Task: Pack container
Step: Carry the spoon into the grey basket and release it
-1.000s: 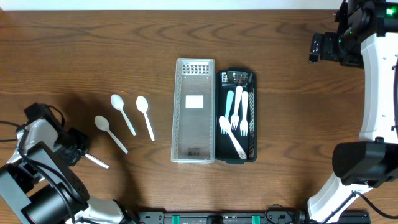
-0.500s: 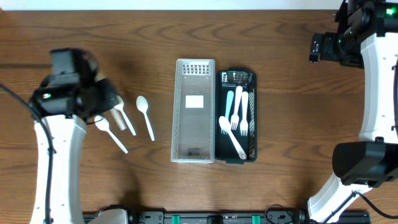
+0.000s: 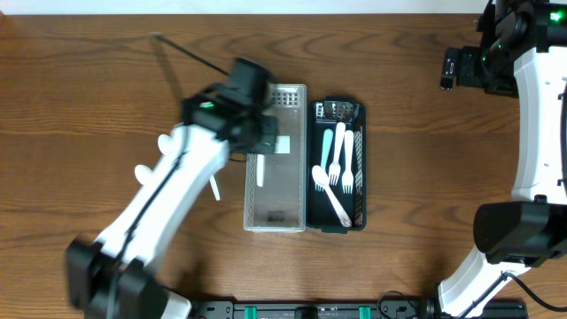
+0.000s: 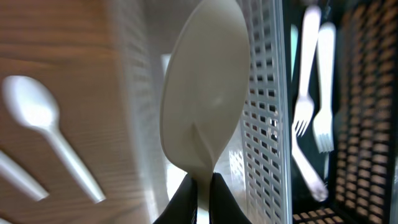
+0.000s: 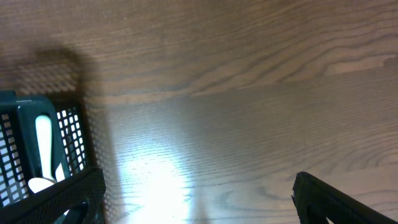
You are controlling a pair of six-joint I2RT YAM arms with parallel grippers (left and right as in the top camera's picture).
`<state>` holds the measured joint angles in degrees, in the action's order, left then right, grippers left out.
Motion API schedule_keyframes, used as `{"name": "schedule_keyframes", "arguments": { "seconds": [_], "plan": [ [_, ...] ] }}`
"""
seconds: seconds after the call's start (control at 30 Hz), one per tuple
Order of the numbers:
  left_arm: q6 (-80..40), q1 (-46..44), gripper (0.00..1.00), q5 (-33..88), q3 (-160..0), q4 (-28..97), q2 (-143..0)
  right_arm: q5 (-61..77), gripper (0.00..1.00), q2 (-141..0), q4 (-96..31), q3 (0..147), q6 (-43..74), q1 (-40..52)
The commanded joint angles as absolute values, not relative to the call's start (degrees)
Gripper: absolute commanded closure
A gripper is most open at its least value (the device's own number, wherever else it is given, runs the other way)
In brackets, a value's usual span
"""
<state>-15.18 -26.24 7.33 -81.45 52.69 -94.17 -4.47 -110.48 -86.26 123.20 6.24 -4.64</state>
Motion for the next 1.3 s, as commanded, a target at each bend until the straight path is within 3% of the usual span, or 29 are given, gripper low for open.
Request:
{"name": "schedule_keyframes", "arguments": {
  "seconds": [0.0, 0.3, 0.37, 0.4, 0.47, 0.67, 0.93, 1.1, 1.27],
  "plan": [
    [-15.5, -28.7, 0.94, 7.1, -82.0, 52.1, -100.5, -4.0, 0.01, -110.1, -86.5, 122.9, 5.3, -4.8],
    [-14.5, -28.6, 0.91, 7.1, -82.0, 50.4, -107.9, -3.0, 0.01, -110.1, -86.6, 122.9, 5.3, -4.8],
    [-12.6, -28.4, 0.84, 7.0, -82.5, 50.5, -107.2, -3.0, 0.01, -110.1, -86.6, 122.9, 5.3, -4.8],
    [-12.1, -28.3, 0.63, 6.8, -82.7, 50.5, -106.7, -3.0, 0.01, -110.1, -86.6, 122.9, 5.3, -4.8],
    [-11.4, -27.9, 0.48, 6.0, -83.5, 50.9, -104.7, -3.0, 0.01, -110.1, -86.6, 122.9, 5.3, -4.8],
    [-11.2, -23.2, 0.34, 1.0, -88.5, 58.0, -95.5, -3.0, 0.01, -110.1, -86.6, 122.9, 5.3, -4.8],
    [-17.1, -1.6, 0.28, -3.9, -88.9, 65.5, -82.1, -2.9, 0.01, -110.1, -86.9, 122.9, 5.3, -4.8],
    [-18.5, 11.2, 0.26, 1.3, -85.6, 65.7, -83.0, -1.9, 0.01, -110.1, -86.8, 122.9, 5.3, -4.8],
    [-18.5, 16.9, 0.25, 4.8, -77.7, 62.1, -87.0, -1.9, 0.01, -110.1, -87.0, 122.9, 5.3, -4.8]
  ]
}}
